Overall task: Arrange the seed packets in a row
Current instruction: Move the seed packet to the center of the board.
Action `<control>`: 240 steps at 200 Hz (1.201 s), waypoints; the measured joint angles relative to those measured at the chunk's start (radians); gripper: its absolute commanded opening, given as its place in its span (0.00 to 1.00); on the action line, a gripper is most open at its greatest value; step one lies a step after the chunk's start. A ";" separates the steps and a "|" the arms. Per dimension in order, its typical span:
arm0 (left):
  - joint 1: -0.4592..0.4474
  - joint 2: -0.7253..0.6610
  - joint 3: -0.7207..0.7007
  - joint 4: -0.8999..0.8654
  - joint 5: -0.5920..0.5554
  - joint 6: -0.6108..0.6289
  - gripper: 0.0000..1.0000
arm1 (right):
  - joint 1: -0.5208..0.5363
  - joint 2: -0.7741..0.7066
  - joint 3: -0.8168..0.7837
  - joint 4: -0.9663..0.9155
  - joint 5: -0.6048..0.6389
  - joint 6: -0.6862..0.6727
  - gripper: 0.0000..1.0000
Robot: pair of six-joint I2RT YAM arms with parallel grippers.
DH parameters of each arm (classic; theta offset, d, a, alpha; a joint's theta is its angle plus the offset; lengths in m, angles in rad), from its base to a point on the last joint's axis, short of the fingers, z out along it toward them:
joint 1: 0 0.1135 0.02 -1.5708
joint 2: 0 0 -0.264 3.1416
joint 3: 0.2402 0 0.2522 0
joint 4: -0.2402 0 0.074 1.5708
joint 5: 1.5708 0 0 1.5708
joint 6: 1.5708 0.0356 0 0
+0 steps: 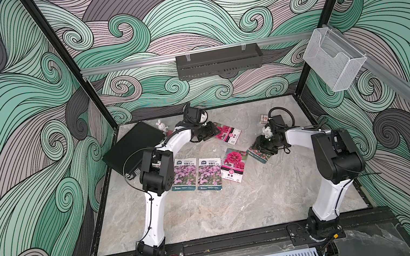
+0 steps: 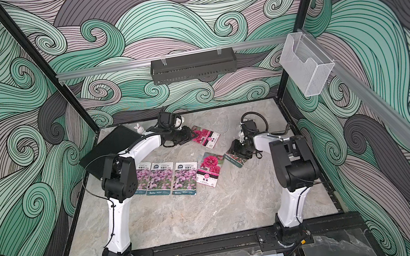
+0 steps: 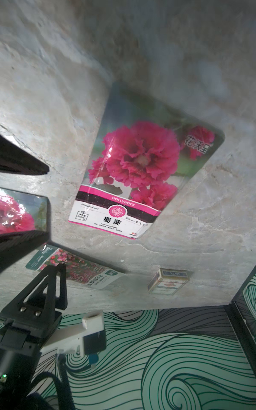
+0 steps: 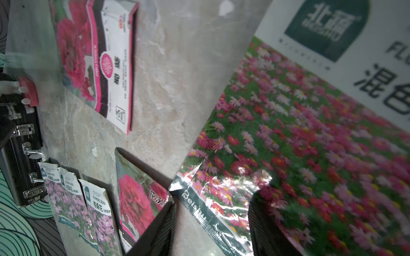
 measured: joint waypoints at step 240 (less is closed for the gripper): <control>-0.149 0.347 0.379 -0.031 0.078 0.008 0.43 | -0.112 -0.552 -0.073 -0.233 0.053 -0.074 0.67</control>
